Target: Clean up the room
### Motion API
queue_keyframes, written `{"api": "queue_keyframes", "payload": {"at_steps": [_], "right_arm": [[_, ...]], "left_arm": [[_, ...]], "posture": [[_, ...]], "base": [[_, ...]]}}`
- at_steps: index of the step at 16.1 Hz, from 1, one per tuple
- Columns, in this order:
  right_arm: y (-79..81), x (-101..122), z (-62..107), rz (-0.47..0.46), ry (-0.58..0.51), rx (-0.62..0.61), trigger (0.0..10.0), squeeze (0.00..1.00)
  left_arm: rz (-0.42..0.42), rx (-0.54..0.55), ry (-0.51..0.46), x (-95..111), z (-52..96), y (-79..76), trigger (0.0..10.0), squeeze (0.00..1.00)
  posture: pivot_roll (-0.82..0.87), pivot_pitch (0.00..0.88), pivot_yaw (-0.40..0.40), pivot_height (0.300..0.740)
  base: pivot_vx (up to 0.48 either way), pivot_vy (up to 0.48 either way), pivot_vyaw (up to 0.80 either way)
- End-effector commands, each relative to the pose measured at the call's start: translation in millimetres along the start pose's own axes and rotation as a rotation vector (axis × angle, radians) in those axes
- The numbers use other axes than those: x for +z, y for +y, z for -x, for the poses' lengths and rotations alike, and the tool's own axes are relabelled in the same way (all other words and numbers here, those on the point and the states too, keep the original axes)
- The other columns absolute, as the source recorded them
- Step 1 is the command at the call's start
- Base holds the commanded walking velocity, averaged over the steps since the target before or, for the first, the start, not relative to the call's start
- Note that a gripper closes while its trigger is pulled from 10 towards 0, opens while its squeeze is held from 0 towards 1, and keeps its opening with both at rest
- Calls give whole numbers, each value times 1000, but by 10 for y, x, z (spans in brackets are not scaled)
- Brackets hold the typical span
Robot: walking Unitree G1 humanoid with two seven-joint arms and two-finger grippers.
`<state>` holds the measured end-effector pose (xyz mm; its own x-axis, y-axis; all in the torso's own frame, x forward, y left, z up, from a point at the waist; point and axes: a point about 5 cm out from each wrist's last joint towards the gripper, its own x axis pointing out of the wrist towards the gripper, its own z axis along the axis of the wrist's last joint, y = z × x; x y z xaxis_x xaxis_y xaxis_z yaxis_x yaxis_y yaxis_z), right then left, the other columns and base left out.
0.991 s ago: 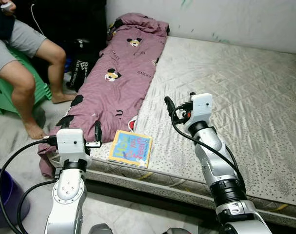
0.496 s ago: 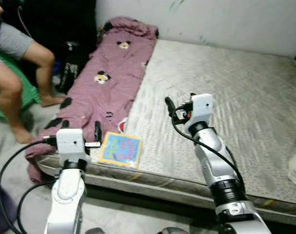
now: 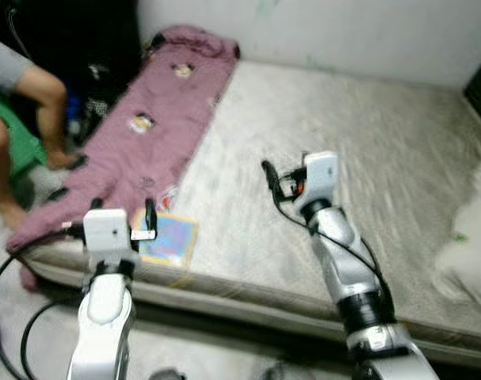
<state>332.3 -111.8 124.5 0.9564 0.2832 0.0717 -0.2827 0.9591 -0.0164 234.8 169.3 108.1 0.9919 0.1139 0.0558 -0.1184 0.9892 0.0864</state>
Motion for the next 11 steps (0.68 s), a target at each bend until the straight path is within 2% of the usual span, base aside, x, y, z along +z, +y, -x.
{"api": "queue_keyframes", "payload": {"at_steps": [1,5,7,11], "right_arm": [[-97,-3,17,15,6,-29,10000,0],[-96,-5,12,15,6,-31,10000,0],[-97,-8,12,15,6,-32,10000,0],[-97,-10,12,11,5,-31,10000,0]], "left_arm": [[5,-13,0,11,-2,-44,10000,0],[2,-16,-4,15,-7,-42,10000,0],[15,-15,-9,18,-12,-44,10000,0],[-12,14,-22,29,-28,2,10000,0]], "posture": [[-28,0,-30,740],[-29,0,-28,740],[-29,0,-27,740],[-28,0,-27,740]], "base": [[0,-371,0],[0,-350,0],[0,0,0],[0,0,0]]}}
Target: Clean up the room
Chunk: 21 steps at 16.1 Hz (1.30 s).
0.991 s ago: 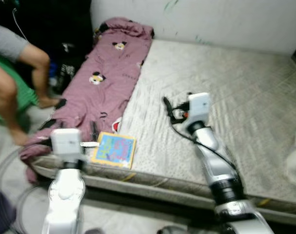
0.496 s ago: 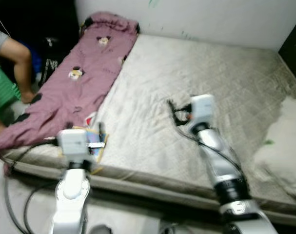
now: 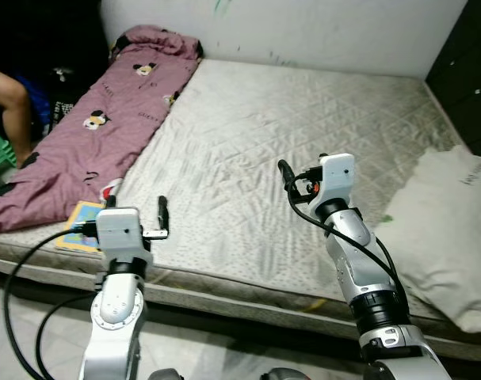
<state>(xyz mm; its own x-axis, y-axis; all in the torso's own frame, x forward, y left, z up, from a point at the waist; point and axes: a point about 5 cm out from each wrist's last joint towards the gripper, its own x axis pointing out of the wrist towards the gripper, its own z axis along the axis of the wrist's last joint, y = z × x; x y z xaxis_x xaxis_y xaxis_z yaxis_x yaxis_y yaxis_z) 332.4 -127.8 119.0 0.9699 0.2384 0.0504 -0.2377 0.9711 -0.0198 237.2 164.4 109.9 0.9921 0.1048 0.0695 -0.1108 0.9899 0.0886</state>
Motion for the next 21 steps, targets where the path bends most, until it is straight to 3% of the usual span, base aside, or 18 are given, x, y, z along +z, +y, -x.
{"api": "queue_keyframes", "payload": {"at_steps": [1,7,8,10,14,21], "right_arm": [[59,46,-33,6,-17,17,10000,0],[64,56,-59,-1,-20,18,10000,0],[68,57,-63,-2,-22,20,10000,0],[69,49,-70,-11,-12,16,10000,0],[60,53,-76,-4,-13,15,10000,0],[51,41,-67,2,-9,12,10000,0]], "left_arm": [[-43,28,-24,25,-9,74,10000,0],[-114,149,-24,22,-34,199,10000,0],[-59,114,-18,20,-33,186,10000,0],[-52,110,-19,13,-12,189,10000,0],[-20,46,-27,13,-5,114,10000,0],[-10,30,-28,16,5,102,10000,0]], "posture": [[-28,0,-27,740],[-18,0,-29,740],[-18,0,-29,740],[-18,0,-28,740],[-20,0,-28,740],[-20,0,-27,740]], "base": [[0,0,0],[0,0,0],[0,0,0],[0,0,0],[0,0,-784],[296,0,-588]]}}
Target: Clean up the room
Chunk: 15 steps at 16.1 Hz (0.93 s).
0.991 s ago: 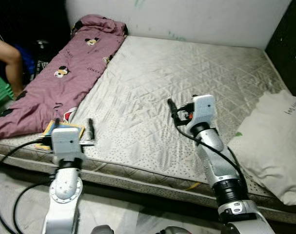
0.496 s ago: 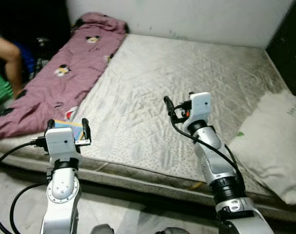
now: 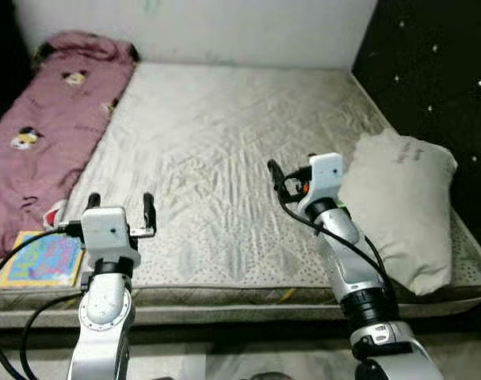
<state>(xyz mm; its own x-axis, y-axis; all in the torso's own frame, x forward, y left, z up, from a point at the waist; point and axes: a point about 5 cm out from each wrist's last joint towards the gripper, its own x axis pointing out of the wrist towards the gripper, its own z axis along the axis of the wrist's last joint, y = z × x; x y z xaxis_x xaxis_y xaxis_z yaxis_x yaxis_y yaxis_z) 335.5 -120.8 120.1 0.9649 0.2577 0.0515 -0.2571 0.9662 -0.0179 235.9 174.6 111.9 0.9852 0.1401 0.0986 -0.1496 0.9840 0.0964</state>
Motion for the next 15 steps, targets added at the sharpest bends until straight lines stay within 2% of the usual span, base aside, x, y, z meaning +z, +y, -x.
{"api": "queue_keyframes", "payload": {"at_steps": [1,4,13,15], "right_arm": [[-13,30,-21,2,-5,-10,10000,0],[-34,40,-25,7,-9,-15,10000,0],[-43,36,-28,12,-8,-18,10000,0],[-47,28,-32,8,1,-19,10000,0]], "left_arm": [[2,-10,-2,6,4,-3,10000,0],[9,4,10,-6,1,-11,10000,0],[-17,19,20,-15,-9,-20,10000,0],[-14,10,24,-19,-9,-29,10000,0]], "posture": [[-21,0,-30,740],[-22,0,-30,740],[-20,0,-34,740],[-20,0,-34,740]], "base": [[319,0,-800],[0,0,-760],[0,0,0],[0,0,-800]]}}
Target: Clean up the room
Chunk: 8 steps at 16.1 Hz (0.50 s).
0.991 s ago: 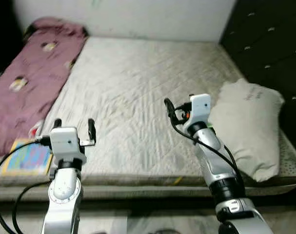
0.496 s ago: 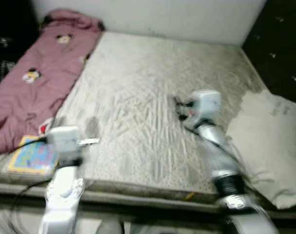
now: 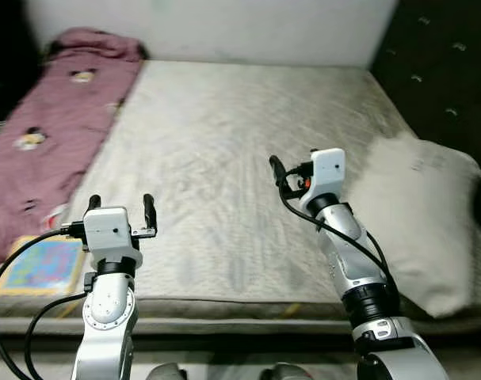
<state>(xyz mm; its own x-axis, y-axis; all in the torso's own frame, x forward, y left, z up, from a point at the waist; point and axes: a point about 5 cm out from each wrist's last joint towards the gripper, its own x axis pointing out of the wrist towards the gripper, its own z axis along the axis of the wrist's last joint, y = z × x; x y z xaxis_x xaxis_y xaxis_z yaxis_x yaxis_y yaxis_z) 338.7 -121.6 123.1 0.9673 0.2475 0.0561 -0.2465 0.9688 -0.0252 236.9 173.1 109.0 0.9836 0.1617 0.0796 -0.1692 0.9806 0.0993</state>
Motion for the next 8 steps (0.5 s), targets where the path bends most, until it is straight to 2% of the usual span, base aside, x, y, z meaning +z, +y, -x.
{"api": "queue_keyframes", "payload": {"at_steps": [1,3,8], "right_arm": [[-31,2,-3,3,3,-7,10000,0],[-28,-2,0,5,2,-7,10000,0],[-26,-4,-5,15,-1,1,10000,0]], "left_arm": [[-6,-15,4,8,-2,-16,10000,0],[-4,-21,5,6,2,-17,10000,0],[-2,-26,2,9,-4,-27,10000,0]], "posture": [[-20,0,-34,740],[-20,0,-32,740],[-20,0,-33,740]], "base": [[0,0,-800],[0,0,-603],[0,-273,0]]}}
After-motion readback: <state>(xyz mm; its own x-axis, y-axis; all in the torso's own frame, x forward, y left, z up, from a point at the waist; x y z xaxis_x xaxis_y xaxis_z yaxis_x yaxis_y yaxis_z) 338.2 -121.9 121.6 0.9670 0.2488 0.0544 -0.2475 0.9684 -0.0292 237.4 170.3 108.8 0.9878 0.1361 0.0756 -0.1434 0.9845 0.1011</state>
